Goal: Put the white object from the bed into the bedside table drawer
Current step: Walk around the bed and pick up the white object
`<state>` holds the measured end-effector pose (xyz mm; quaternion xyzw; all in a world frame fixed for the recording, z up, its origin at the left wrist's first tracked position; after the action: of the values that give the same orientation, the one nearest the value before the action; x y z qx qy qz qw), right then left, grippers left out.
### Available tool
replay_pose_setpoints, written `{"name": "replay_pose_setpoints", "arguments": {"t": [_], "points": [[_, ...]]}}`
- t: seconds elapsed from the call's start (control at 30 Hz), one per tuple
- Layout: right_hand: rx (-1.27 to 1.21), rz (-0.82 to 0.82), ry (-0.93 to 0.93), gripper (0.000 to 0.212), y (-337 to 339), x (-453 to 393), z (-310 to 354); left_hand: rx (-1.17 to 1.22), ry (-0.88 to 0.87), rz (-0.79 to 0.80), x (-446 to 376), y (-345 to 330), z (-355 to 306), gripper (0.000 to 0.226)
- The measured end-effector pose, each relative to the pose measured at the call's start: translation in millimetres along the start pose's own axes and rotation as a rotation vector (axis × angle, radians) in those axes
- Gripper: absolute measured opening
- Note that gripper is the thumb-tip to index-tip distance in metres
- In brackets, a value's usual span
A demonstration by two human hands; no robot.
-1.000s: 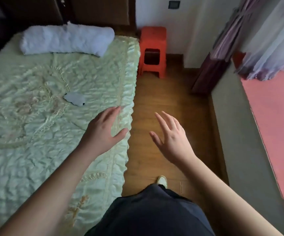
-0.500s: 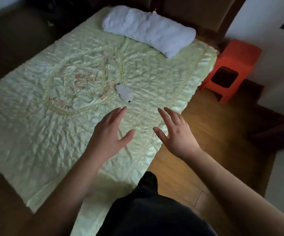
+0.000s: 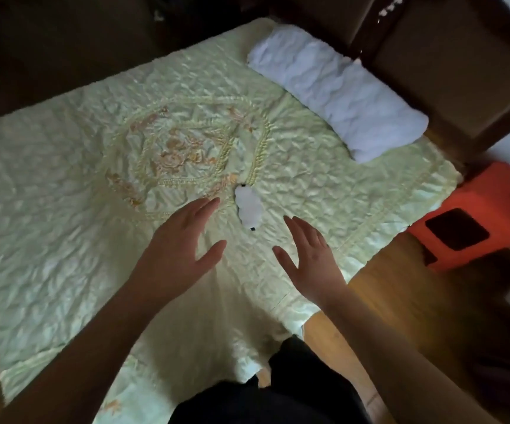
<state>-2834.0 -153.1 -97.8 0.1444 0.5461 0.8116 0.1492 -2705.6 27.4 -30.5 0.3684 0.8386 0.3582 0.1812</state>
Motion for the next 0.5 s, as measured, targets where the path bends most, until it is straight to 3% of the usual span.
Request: {"name": "replay_pose_setpoints", "arguments": {"t": [0.3,0.5], "points": [[-0.085,0.129,0.154,0.069,-61,-154,-21,-0.103,0.095,0.006,-98,-40,34,0.068],[-0.082,0.26,0.179,0.068,-130,-235,-51,-0.071,0.246,-0.023,-167,-82,89,0.069]]}}
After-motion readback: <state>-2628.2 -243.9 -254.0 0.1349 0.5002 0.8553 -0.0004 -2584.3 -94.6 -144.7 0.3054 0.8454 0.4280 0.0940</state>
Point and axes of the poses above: each hand's wrist, its own x-axis away from the middle knuckle, its own y-axis out of the back of the hand, z = x × y, the point moved 7 cm from there along -x, towards the middle knuckle, and after that the axes turned 11 degrees about x, right-handed, at the moved point
